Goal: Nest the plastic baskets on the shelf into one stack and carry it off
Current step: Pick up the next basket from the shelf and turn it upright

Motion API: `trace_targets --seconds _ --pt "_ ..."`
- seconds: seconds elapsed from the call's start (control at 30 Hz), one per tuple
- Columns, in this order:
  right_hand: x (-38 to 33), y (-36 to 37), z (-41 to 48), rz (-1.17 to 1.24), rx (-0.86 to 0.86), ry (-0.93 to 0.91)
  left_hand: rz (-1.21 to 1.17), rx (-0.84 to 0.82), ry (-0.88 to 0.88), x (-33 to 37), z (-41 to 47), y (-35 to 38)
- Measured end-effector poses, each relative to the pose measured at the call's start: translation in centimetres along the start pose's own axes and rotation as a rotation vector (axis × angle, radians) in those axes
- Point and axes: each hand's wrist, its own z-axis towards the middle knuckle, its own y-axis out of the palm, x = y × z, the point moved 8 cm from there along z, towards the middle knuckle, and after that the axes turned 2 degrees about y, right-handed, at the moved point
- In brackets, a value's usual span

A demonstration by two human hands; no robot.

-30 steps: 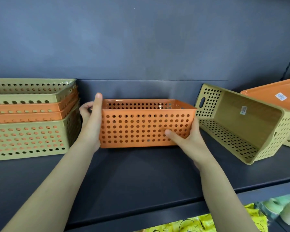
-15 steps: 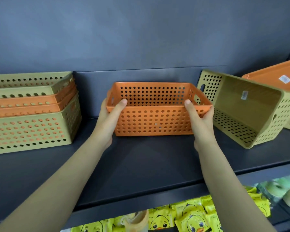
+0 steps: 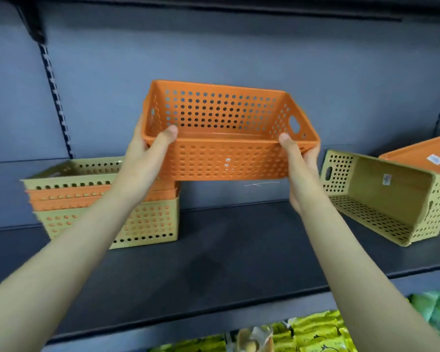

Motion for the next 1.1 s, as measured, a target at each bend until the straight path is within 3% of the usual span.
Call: trace_targets --seconds 0.27,0.47,0.77,1.1 --pt "-3.1 14.7 -2.2 -0.08 -0.126 -0.113 0.14 0.076 0.069 -0.2 0.5 -14.9" --pt "-0.3 21.1 -4.2 -0.108 -0.204 -0.046 0.136 0.088 0.098 -0.6 1.3 -21.8" --pt "2.2 23.0 -4.2 -0.245 -0.148 -0.043 0.21 0.073 0.043 -3.8 4.5 -24.1" --pt "5.1 23.0 -2.6 -0.492 -0.096 -0.067 0.385 0.049 -0.152 -6.7 5.5 -23.3"
